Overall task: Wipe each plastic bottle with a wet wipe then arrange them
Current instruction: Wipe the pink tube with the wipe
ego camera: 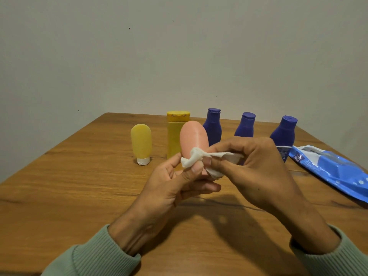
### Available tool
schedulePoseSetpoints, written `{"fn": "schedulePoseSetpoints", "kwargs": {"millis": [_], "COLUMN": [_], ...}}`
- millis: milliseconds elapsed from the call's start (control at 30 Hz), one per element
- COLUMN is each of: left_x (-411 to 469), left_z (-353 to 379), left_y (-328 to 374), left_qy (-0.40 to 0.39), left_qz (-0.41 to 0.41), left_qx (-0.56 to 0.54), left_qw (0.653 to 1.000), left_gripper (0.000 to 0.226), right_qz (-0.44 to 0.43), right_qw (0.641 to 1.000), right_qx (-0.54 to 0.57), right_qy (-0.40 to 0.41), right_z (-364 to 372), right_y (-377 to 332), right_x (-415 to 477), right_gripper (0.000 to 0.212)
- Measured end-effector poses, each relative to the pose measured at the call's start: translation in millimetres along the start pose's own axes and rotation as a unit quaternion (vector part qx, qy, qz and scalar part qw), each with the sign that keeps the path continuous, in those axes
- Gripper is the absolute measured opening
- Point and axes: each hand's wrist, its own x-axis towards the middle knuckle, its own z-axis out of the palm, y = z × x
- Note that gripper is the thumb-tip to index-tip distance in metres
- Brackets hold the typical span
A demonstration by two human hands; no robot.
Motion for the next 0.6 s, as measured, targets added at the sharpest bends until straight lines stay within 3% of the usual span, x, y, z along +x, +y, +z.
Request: {"fn": "schedulePoseSetpoints", "kwargs": {"millis": [233, 400, 600], "left_x": [-5.6, -7.2, -8.0], "left_z": [1.5, 3.7, 4.0], "left_y": [2.7, 6.3, 9.8], "left_qy": [-0.043, -0.043, -0.052], "left_qz": [-0.026, -0.056, -0.078], "left_qx": [0.006, -0.041, -0.14], "left_qw": [0.999, 0.997, 0.986], "left_gripper": [0.035, 0.063, 0.061], "right_qz": [-0.043, -0.047, -0.038], "right_qw": [0.995, 0.984, 0.999], "right_qx": [-0.028, 0.057, 0.02], "right_qy": [0.081, 0.163, -0.02], "right_z": [4.6, -8.3, -18.8], "right_y": [6.0, 1.7, -0.3], "right_x": [0.0, 3.4, 2.7], "right_gripper": [0.02, 0.017, 0.016]}}
